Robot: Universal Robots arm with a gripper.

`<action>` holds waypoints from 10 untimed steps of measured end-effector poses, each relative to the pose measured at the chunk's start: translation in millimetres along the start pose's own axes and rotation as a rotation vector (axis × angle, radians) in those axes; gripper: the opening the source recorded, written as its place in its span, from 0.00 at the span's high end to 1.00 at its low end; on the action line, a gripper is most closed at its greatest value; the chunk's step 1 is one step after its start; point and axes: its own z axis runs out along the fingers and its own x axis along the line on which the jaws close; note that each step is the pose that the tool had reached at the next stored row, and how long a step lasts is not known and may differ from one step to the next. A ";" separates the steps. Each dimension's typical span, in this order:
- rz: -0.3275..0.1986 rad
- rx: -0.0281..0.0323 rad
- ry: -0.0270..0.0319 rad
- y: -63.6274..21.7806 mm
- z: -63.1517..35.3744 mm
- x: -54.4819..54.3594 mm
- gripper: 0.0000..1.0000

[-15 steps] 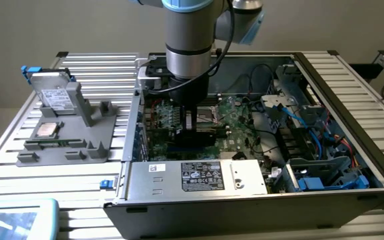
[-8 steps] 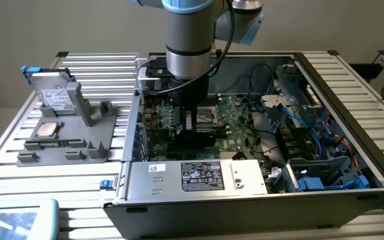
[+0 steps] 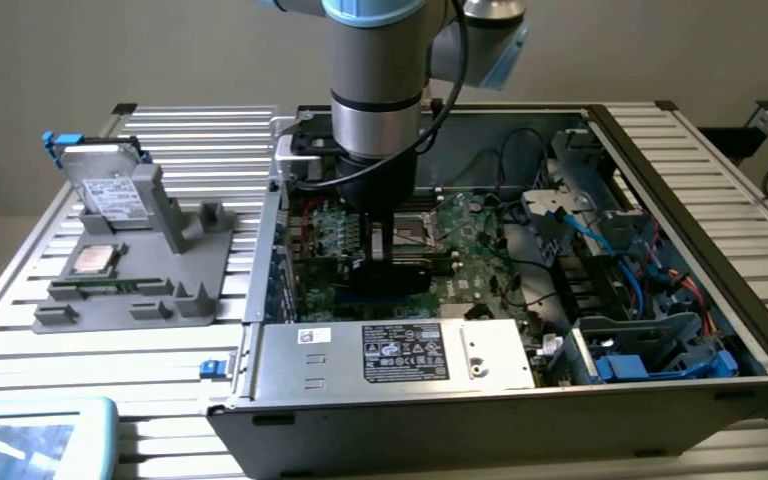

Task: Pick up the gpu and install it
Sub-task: 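Insert the gpu into the slot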

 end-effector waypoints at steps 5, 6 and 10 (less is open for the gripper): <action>-0.011 0.0017 -0.0002 0.0 0.0 0.3 0.73; -0.011 0.0018 -0.0003 0.0 0.1 0.3 0.73; -0.010 0.0106 -0.0006 0.2 -0.1 0.4 0.73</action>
